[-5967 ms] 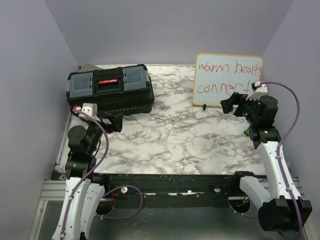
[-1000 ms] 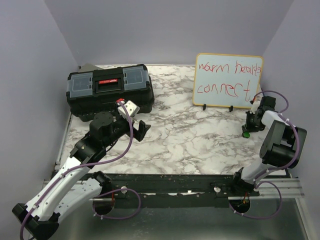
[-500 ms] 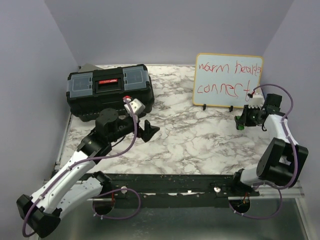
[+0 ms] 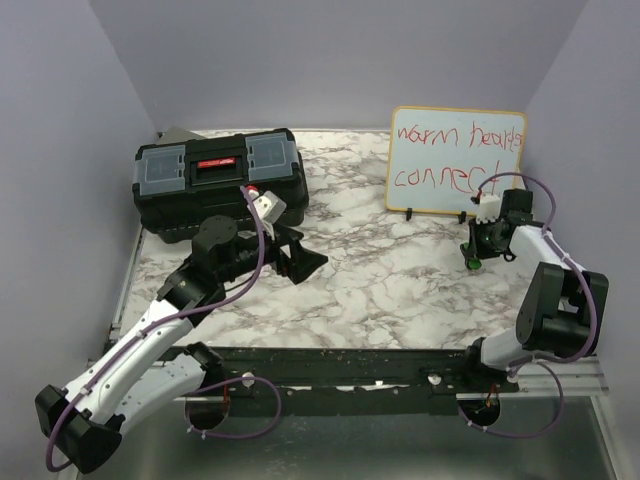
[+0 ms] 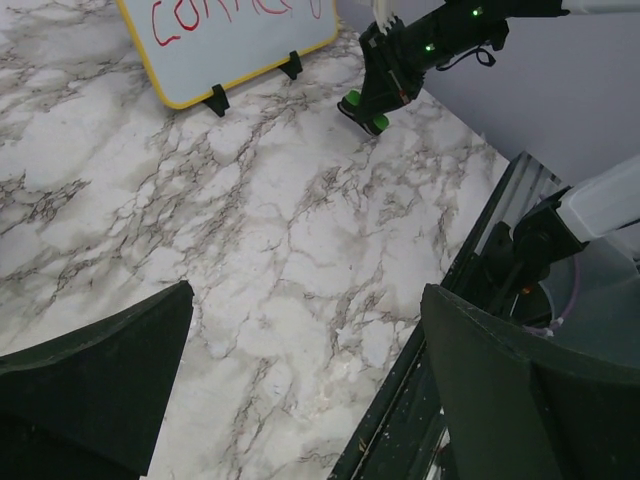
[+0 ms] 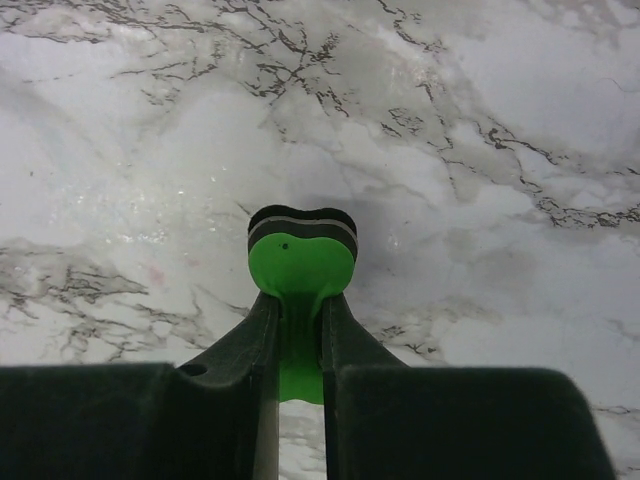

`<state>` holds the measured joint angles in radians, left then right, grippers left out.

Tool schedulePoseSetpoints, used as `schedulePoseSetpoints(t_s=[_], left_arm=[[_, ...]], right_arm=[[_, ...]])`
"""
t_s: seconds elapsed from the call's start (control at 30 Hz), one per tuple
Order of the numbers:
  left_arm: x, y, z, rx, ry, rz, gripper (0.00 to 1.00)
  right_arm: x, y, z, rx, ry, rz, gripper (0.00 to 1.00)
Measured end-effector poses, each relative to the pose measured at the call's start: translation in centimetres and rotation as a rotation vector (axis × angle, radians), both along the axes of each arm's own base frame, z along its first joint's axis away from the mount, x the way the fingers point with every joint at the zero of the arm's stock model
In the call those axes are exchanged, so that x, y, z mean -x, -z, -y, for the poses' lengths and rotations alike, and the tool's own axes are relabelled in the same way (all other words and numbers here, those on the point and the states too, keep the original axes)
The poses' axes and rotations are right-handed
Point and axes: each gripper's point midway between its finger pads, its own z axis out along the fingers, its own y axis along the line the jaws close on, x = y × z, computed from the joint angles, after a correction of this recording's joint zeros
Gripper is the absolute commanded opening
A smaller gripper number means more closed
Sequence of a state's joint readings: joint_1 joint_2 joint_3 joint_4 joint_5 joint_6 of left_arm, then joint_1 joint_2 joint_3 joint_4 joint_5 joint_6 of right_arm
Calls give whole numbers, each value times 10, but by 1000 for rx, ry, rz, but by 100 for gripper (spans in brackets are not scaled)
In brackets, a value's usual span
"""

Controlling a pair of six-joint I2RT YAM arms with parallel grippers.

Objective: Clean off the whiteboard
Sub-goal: Pick up the whiteboard eraser from the center of the board.

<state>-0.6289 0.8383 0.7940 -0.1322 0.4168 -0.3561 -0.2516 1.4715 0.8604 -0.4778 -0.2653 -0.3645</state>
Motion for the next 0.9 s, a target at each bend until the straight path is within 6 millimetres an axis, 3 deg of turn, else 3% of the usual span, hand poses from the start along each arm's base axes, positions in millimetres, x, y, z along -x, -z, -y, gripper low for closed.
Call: schedulePoseSetpoints(t_s=[0.3, 0.57, 0.9], left_arm=[[9, 20, -6, 27, -25, -59, 95], [10, 30, -7, 18, -25, -73, 96], [11, 41, -8, 6, -26, -88, 96]], right_arm=[[1, 31, -12, 63, -33, -97, 26], [-3, 32, -14, 60, -24, -96, 34], [-4, 29, -14, 62, -6, -90, 37]])
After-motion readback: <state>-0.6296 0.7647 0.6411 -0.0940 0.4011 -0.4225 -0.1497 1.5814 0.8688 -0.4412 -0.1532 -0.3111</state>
